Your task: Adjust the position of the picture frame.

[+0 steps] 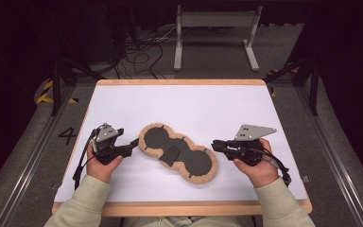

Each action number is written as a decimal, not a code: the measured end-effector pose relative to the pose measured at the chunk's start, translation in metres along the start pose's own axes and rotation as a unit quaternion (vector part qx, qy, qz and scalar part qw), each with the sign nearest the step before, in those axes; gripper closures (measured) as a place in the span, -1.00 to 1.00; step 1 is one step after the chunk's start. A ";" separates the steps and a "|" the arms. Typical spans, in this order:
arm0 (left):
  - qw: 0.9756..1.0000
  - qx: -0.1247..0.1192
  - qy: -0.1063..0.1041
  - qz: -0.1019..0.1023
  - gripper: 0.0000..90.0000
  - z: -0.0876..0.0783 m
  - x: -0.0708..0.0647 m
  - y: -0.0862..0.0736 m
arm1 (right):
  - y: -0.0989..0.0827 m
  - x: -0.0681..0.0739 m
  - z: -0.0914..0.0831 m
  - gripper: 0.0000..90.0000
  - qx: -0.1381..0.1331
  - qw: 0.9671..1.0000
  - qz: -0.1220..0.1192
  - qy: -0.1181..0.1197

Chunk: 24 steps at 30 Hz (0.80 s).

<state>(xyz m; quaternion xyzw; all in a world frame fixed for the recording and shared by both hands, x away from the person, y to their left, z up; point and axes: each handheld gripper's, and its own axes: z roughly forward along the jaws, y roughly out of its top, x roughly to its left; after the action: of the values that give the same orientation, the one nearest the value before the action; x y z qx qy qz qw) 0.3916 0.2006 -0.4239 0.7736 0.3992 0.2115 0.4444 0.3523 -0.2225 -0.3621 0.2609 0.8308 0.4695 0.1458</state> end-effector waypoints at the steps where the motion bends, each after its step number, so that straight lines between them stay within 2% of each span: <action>1: 1.000 -0.001 -0.001 0.000 -0.40 0.000 0.000 0.000 | 0.001 0.002 0.002 0.89 0.007 1.000 0.003 0.008; 5: 1.000 -0.001 0.001 -0.001 -0.40 0.000 0.000 0.000 | 0.001 0.007 0.008 0.99 0.029 0.999 0.012 0.032; 10: 1.000 0.000 0.001 -0.003 -0.40 0.001 0.000 -0.001 | 0.001 0.015 0.018 1.00 0.060 0.997 0.009 0.051; 20: 1.000 0.002 -0.001 -0.003 -0.40 0.002 0.001 -0.001 | -0.003 0.030 0.036 1.00 0.093 0.993 -0.009 0.068; 24: 1.000 0.001 -0.002 -0.004 -0.40 0.002 0.001 -0.001 | -0.008 0.032 0.043 1.00 0.106 0.992 -0.005 0.071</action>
<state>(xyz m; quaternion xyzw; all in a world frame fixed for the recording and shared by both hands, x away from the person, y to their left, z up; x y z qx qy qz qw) 0.3934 0.2007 -0.4254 0.7728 0.4015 0.2083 0.4452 0.3443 -0.1775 -0.3908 0.2368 0.8852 0.3959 0.0599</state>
